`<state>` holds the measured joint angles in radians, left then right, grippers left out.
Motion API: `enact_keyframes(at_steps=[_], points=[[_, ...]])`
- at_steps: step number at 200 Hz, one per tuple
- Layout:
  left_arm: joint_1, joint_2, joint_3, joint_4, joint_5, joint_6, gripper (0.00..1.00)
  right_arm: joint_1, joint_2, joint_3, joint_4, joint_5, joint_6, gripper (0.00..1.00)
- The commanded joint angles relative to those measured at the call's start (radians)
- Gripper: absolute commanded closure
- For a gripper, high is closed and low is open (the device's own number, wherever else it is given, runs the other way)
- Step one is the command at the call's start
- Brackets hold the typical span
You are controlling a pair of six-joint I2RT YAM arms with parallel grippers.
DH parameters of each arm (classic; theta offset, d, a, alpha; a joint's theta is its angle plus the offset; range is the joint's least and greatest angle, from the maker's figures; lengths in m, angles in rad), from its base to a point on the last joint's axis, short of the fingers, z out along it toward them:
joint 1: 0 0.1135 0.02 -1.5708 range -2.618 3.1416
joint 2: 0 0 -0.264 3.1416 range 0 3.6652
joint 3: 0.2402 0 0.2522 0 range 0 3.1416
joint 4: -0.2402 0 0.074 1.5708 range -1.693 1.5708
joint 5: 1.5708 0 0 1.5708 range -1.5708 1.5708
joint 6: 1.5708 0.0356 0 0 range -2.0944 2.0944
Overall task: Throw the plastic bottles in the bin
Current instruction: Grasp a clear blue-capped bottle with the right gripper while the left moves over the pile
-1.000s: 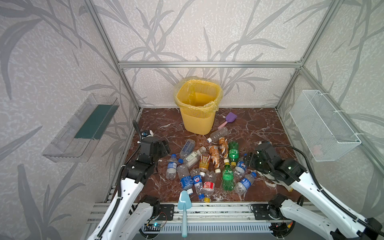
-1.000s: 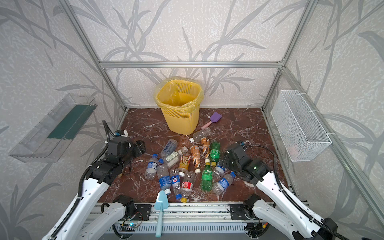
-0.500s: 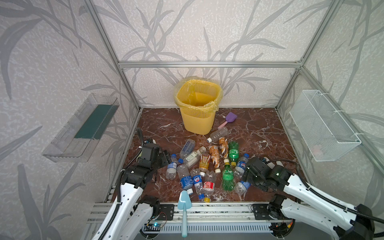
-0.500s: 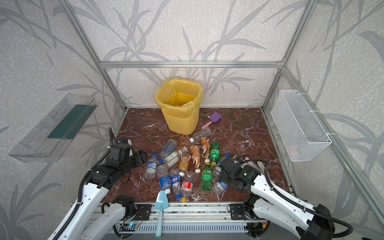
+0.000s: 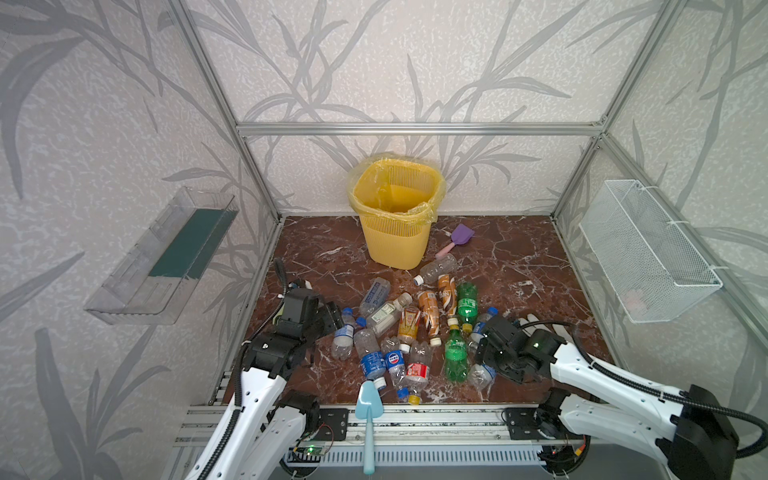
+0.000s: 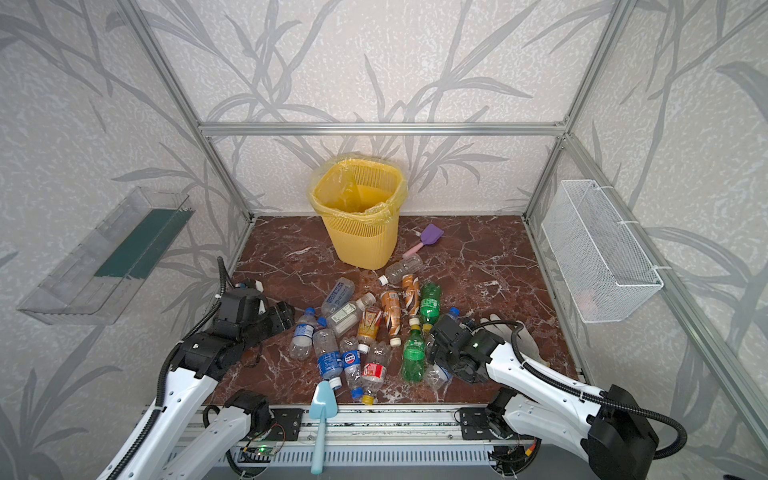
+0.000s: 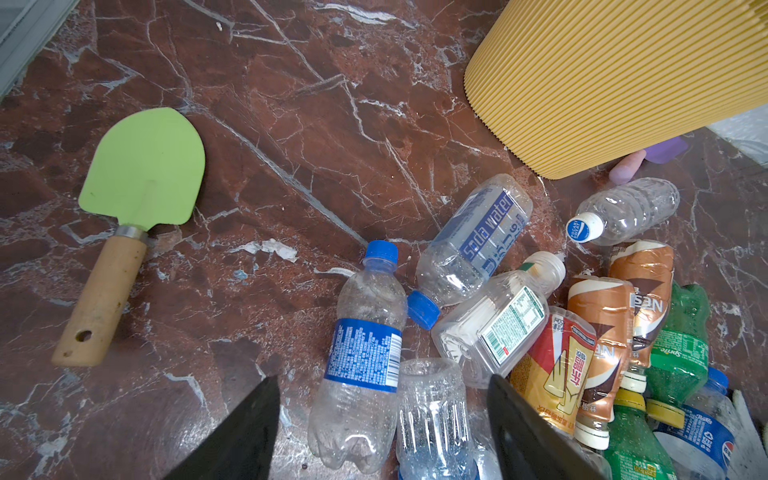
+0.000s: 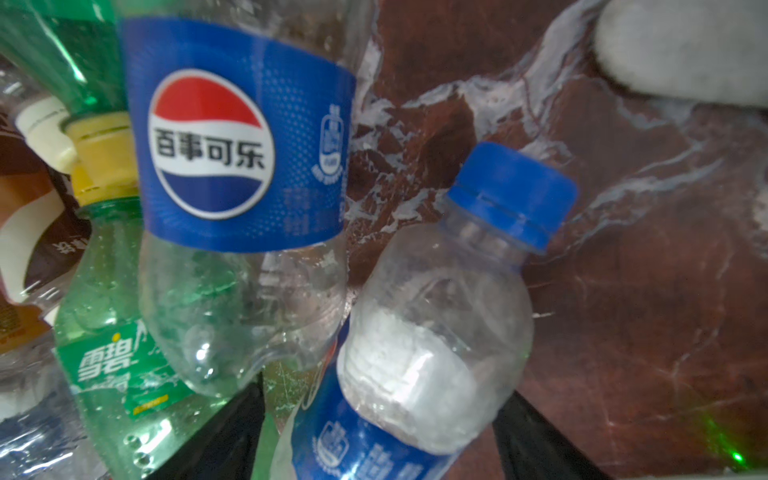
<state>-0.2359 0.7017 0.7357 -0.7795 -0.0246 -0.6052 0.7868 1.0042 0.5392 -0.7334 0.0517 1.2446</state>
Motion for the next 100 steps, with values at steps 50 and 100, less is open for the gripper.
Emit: enact_keyframes(at_steps=[50,100], points=[[-0.004,0.01,0.031,-0.014,0.009,-0.02,0.22,0.005,0.016,-0.058,0.039,0.016,0.015,0.21],[-0.003,-0.005,0.043,-0.033,-0.006,-0.008,0.22,0.005,0.035,-0.032,0.013,0.013,-0.037,0.35]])
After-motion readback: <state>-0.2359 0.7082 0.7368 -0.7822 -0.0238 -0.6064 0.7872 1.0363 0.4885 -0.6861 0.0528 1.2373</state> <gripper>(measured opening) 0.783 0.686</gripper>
